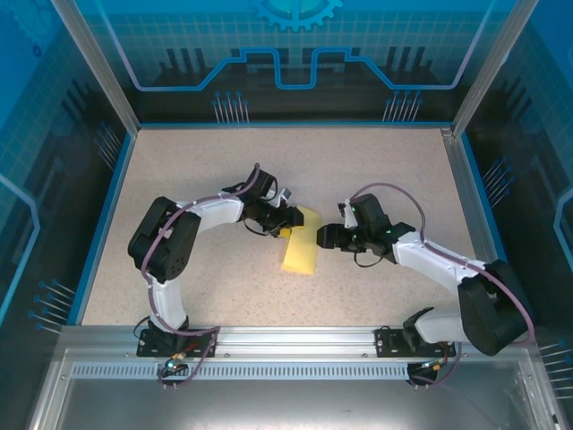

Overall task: Fold a paper plane with a square sheet of paper (pick it up from the middle)
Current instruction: Fold the triangle a second time at the center of the table.

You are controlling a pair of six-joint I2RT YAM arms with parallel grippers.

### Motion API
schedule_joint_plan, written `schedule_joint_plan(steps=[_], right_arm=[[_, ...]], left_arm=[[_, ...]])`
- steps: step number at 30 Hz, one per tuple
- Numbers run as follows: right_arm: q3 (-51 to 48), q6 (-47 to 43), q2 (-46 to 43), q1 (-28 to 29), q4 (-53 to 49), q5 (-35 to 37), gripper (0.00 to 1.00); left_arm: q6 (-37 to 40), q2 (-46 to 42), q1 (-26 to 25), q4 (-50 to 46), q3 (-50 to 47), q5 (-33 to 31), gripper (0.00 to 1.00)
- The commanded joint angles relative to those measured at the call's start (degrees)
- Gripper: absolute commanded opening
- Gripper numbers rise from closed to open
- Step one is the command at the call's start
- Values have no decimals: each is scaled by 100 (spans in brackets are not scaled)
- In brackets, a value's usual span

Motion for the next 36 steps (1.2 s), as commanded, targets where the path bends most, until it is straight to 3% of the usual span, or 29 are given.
schedule_joint_plan(steps=[1,7,12,16,28,36], right_arm=[[-136,-152,-310,-43,-102,152,71],[-409,-244,-946,47,153,334,80],[-368,-952,-1018,240,75,383,79],[-145,-1348,-1020,602,-342,403,78],[-219,-1302,-1378,1222,-458,1294,79],[-351,-1204,-1641,1242,-524,1503,80]], left_arm=[[83,171,33,-58,218,329,43],[-24,214,33,-17,251,364,23],[-414,89,33,328,11,287,7],[-746,-121,31,557,-244,135,0],[-1112,-624,16,700,-673,-338,0],[-1043,-772,9,419,-603,-608,0]])
